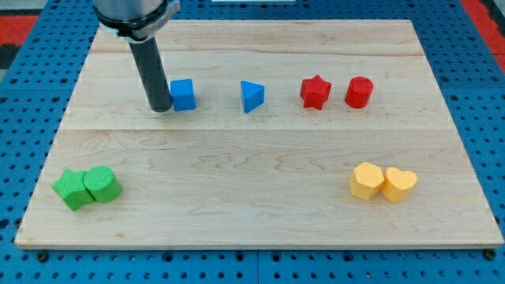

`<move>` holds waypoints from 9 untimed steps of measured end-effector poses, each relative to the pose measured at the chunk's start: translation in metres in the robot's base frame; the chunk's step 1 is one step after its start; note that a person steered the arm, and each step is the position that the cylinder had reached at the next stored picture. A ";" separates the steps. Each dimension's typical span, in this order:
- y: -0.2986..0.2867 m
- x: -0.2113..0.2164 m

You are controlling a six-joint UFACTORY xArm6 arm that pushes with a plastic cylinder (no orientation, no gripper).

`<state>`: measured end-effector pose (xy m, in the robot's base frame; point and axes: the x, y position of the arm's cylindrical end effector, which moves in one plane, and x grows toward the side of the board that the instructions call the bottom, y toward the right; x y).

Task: Move the blue cube slightly to the right

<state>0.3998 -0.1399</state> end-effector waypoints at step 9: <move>0.098 0.052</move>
<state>0.4517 -0.0415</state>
